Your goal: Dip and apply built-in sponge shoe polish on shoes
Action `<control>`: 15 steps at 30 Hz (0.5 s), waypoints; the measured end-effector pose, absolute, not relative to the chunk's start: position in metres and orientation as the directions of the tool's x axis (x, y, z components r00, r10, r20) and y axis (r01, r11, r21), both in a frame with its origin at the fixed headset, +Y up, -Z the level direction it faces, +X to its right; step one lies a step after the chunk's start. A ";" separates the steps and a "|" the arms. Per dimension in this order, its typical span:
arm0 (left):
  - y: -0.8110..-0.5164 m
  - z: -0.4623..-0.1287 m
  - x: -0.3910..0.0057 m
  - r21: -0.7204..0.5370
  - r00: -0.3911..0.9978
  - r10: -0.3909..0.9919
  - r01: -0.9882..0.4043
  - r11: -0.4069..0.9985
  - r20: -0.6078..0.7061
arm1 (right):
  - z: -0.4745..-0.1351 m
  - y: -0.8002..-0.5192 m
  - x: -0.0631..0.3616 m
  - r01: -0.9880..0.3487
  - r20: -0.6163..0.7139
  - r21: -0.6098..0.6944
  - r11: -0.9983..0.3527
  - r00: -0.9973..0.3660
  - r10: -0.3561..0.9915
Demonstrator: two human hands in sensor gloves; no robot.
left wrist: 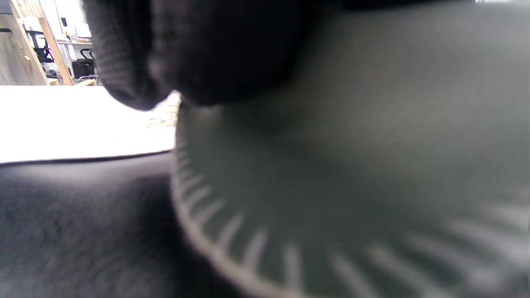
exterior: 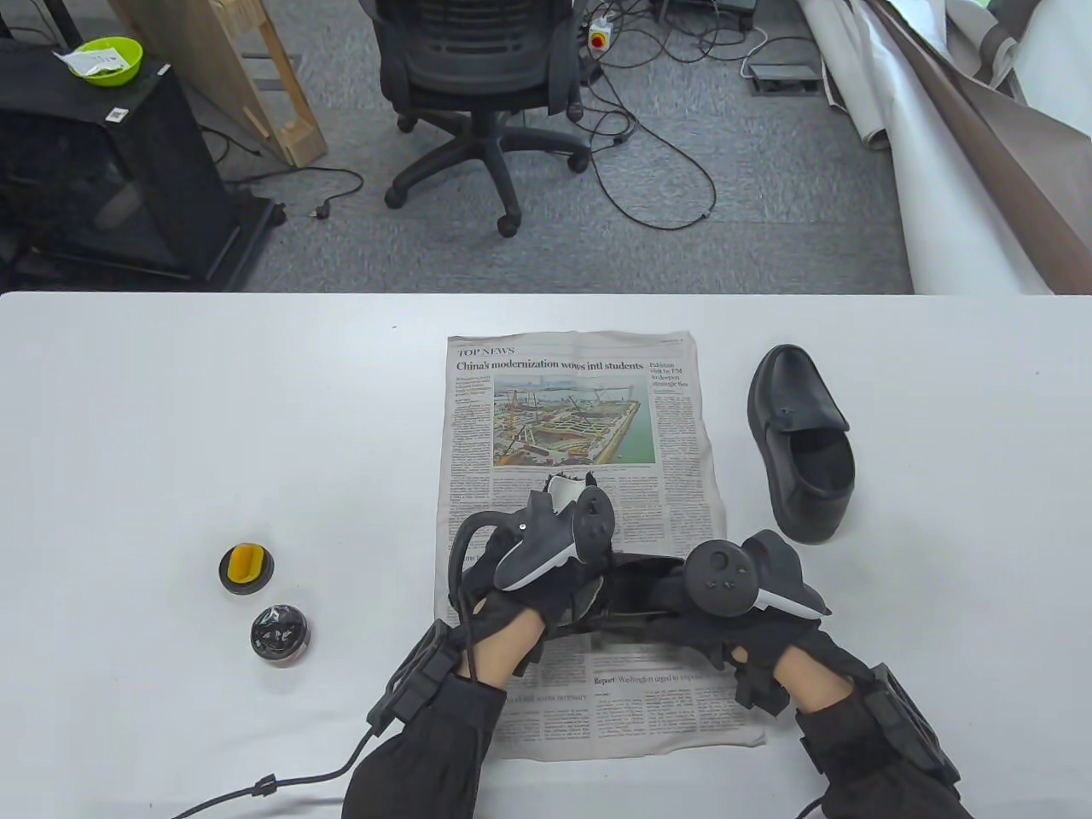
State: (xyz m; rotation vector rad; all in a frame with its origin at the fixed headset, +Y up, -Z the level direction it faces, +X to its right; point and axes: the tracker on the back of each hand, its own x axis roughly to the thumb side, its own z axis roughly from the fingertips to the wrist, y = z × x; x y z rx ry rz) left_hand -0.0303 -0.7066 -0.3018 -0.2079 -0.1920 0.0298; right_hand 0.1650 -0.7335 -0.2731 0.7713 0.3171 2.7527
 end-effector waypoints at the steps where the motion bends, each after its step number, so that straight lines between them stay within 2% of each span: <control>1: -0.707 -0.301 -0.032 -0.208 0.983 0.055 -0.017 0.978 0.177 | -0.273 -0.734 0.165 -0.192 0.475 0.277 -0.941 -0.824 0.308; 5: -0.705 -0.298 -0.042 -0.187 0.990 -0.049 0.074 0.979 0.136 | -0.273 -0.733 0.165 -0.191 0.468 0.271 -0.943 -0.830 0.303; 8: -0.707 -0.299 -0.053 -0.204 0.992 -0.047 0.071 0.976 0.117 | -0.273 -0.733 0.165 -0.193 0.462 0.269 -0.944 -0.834 0.302; 11: -0.708 -0.301 -0.071 -0.227 0.988 -0.127 0.144 0.963 0.086 | -0.272 -0.733 0.165 -0.195 0.458 0.266 -0.944 -0.836 0.302; 15: -0.710 -0.305 -0.102 -0.274 0.989 -0.149 0.142 0.951 -0.002 | -0.272 -0.733 0.165 -0.197 0.457 0.266 -0.944 -0.836 0.303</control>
